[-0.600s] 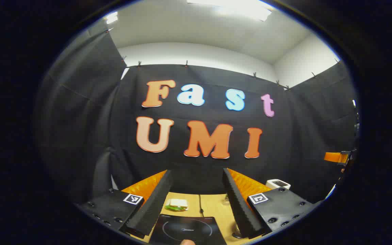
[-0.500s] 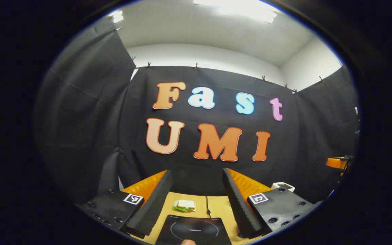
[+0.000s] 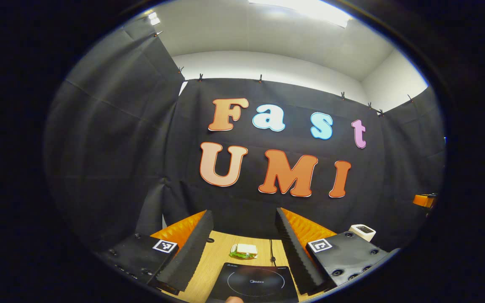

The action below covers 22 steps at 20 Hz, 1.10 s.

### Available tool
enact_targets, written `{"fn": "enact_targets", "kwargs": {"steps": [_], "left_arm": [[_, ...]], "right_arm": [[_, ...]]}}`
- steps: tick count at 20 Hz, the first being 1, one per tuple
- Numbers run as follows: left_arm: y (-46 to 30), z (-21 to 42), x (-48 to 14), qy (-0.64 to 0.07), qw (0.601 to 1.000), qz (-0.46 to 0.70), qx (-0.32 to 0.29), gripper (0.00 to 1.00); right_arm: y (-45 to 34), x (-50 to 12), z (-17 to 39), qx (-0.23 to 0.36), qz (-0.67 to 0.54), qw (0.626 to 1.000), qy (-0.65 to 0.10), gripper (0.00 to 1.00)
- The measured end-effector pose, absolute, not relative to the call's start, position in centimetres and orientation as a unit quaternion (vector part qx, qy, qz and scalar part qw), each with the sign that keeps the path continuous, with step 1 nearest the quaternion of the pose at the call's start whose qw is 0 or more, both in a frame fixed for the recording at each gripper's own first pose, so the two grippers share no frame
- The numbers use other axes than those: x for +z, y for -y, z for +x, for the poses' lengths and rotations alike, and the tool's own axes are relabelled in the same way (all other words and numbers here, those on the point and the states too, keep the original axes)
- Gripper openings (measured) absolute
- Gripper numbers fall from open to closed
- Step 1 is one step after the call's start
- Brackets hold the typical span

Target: First push the handle of the pot to place it horizontally, then grasp the pot with both hands and set it on the induction cooktop.

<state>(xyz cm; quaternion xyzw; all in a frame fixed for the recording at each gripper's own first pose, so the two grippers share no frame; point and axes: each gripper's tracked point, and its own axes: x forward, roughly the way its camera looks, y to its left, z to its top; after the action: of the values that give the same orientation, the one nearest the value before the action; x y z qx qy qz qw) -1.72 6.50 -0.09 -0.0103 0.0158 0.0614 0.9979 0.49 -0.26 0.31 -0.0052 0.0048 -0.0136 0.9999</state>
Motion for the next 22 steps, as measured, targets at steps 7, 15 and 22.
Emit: {"fn": "enact_targets", "kwargs": {"steps": [7,15,22], "left_arm": [[-6.5,-1.7,0.4,0.000,0.998,-0.003,0.062,0.97],[-5.9,-1.2,-0.1,0.000,0.999,-0.008,0.050,0.97],[-6.1,-1.3,-0.6,-0.005,0.999,-0.013,0.050,0.97]], "right_arm": [[0.6,0.6,0.4,-0.016,-0.014,1.000,-0.001,0.93],[0.8,-1.0,0.9,-0.011,-0.001,1.000,-0.025,0.93],[0.3,-2.1,1.0,0.006,-0.007,0.999,-0.037,0.87]]}}
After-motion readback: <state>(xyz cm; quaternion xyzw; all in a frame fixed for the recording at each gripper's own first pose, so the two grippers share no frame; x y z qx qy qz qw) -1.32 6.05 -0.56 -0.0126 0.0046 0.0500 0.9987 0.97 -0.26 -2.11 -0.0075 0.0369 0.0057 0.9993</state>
